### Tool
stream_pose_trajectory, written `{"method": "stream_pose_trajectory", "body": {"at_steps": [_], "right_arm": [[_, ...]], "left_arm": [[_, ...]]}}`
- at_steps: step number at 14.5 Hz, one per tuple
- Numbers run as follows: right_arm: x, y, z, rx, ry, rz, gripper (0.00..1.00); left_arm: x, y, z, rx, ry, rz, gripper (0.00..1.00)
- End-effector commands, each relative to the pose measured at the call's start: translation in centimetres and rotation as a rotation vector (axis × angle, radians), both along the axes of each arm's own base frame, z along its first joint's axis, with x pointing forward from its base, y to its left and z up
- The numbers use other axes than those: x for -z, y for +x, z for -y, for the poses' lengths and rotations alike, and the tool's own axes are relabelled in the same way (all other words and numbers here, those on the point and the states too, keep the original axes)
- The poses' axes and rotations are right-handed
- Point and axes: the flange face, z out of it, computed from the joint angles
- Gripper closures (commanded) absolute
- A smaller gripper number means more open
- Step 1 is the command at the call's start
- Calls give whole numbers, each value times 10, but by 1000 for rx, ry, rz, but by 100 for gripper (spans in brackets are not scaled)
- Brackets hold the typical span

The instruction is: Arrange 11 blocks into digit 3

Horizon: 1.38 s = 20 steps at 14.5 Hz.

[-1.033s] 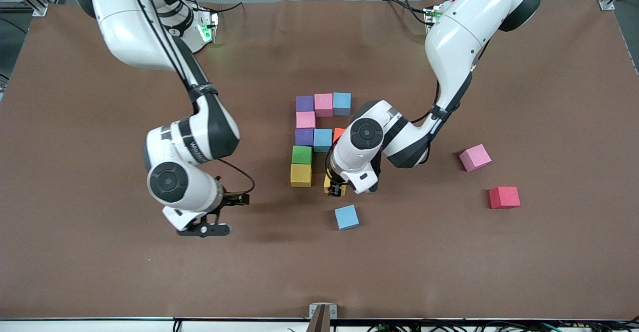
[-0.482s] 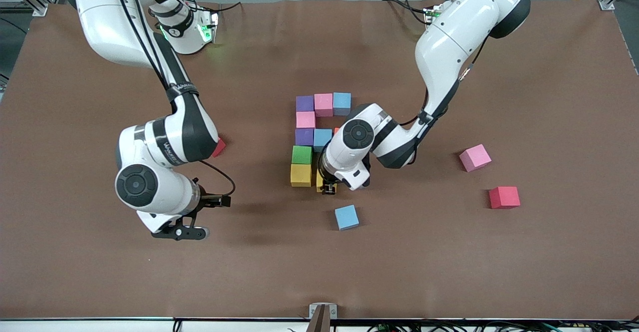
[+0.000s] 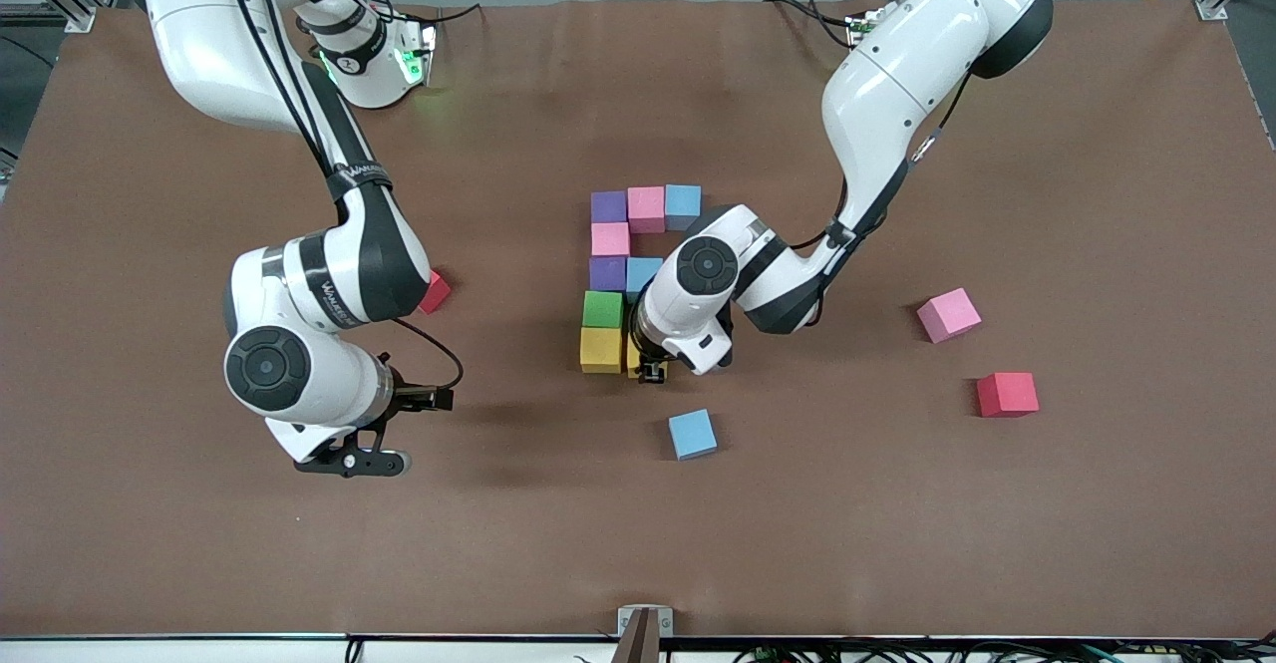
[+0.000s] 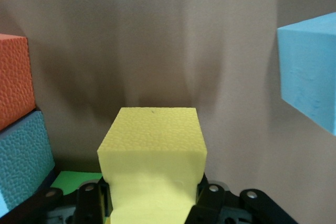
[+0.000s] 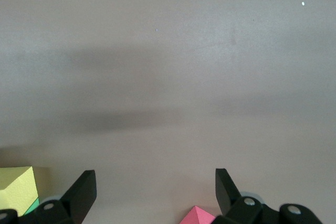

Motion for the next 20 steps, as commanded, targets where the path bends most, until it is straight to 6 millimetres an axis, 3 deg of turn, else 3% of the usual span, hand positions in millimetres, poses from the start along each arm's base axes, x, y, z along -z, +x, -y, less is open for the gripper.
{"method": "stream_pose_trajectory", "body": {"at_steps": [1, 12, 16, 20], "right_arm": [[-5, -8, 2, -5, -10, -2, 0], [0, -8, 3, -14, -29, 5, 0], [-10, -7, 8, -17, -47, 15, 0], [-33, -4, 29, 8, -51, 37, 0]], "left_arm": [[1, 1, 6, -11, -12, -3, 91], [7, -5, 13, 15, -13, 3, 91], [7, -5, 13, 16, -14, 5, 91], [6, -4, 13, 19, -24, 19, 91]]}}
